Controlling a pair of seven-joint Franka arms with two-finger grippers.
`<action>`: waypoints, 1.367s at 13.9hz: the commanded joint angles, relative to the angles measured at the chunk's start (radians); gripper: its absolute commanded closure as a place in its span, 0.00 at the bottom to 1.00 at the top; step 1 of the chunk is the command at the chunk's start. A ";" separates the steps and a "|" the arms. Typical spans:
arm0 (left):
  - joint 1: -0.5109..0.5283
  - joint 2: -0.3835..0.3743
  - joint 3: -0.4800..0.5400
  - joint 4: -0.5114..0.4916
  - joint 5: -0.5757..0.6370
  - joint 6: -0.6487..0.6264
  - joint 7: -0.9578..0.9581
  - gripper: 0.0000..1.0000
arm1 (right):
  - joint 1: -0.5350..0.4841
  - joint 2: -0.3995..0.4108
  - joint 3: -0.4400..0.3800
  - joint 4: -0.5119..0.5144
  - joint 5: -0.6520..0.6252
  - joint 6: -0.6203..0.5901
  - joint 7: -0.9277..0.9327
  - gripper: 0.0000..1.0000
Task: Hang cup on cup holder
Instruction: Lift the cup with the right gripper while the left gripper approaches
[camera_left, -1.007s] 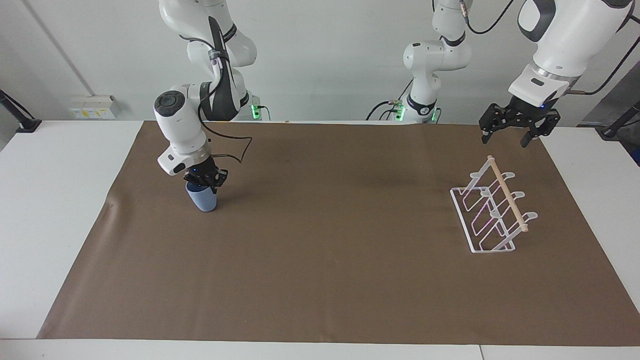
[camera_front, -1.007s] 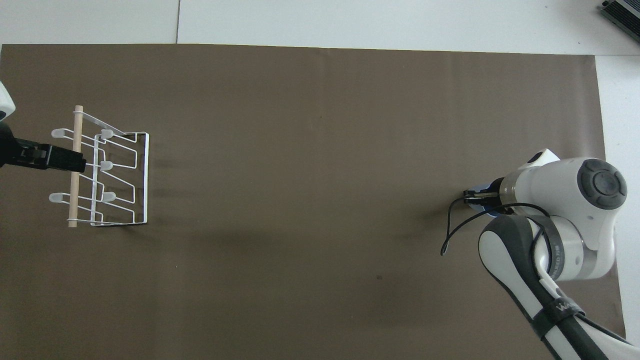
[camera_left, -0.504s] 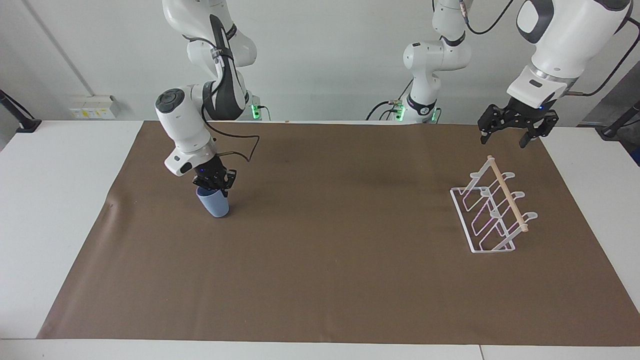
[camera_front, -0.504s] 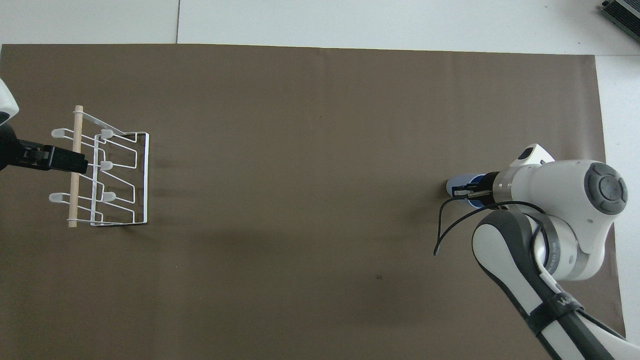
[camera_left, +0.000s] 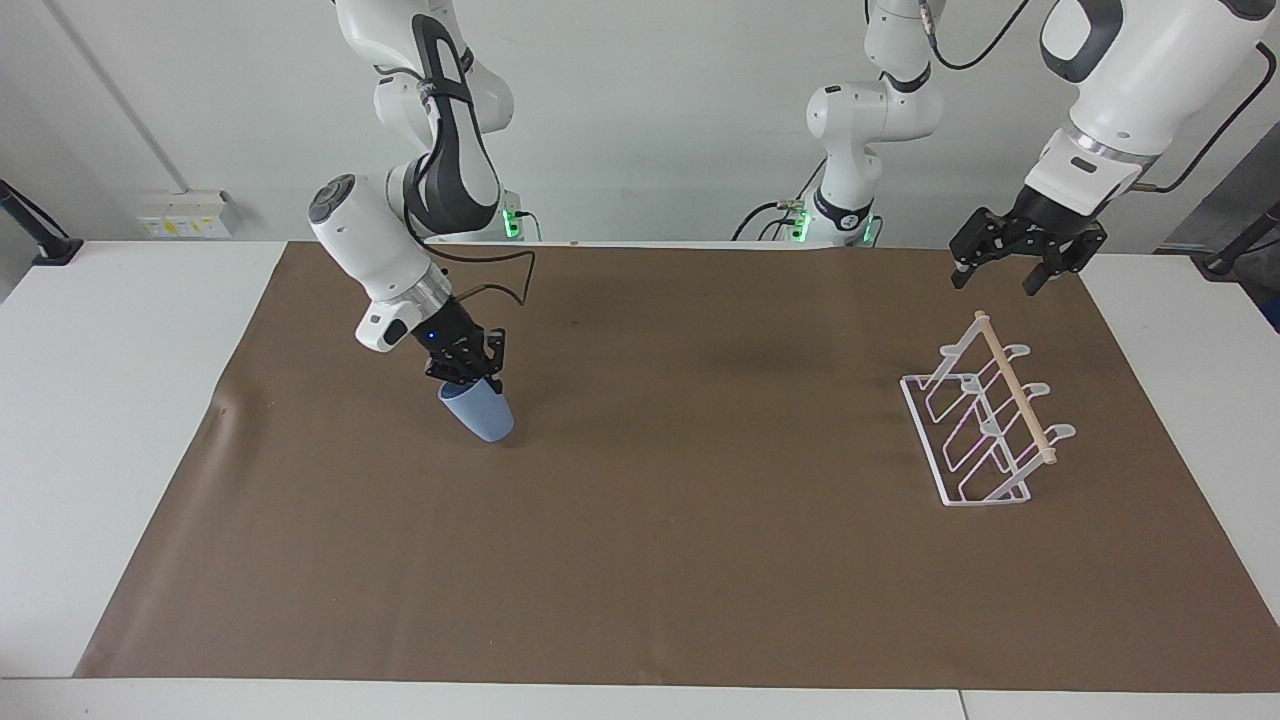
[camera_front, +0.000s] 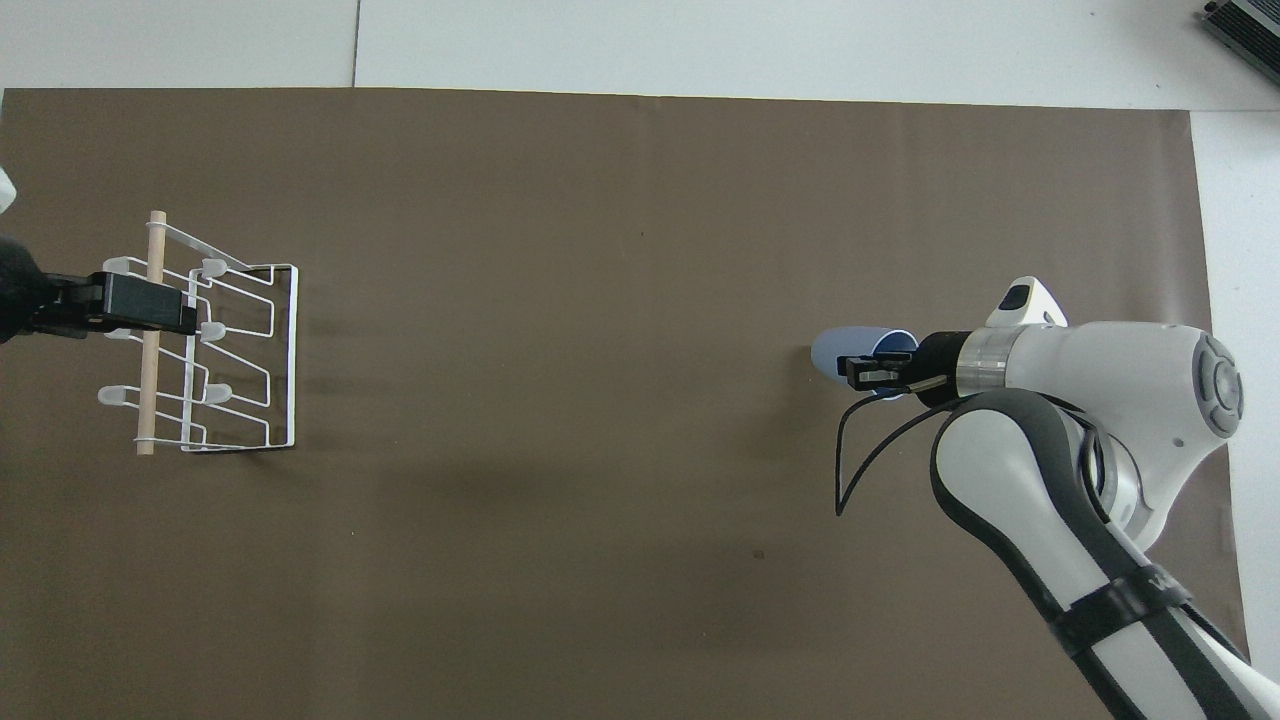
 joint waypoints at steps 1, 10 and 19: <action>0.003 -0.026 0.010 -0.019 -0.072 -0.037 -0.164 0.00 | -0.006 0.014 0.038 0.033 0.147 0.002 -0.058 1.00; 0.006 -0.080 0.000 -0.131 -0.483 0.043 -0.792 0.00 | -0.006 0.022 0.239 0.127 0.687 0.000 -0.062 1.00; -0.003 -0.128 -0.003 -0.343 -0.701 0.129 -0.955 0.00 | -0.007 -0.025 0.369 0.203 1.109 0.028 -0.051 1.00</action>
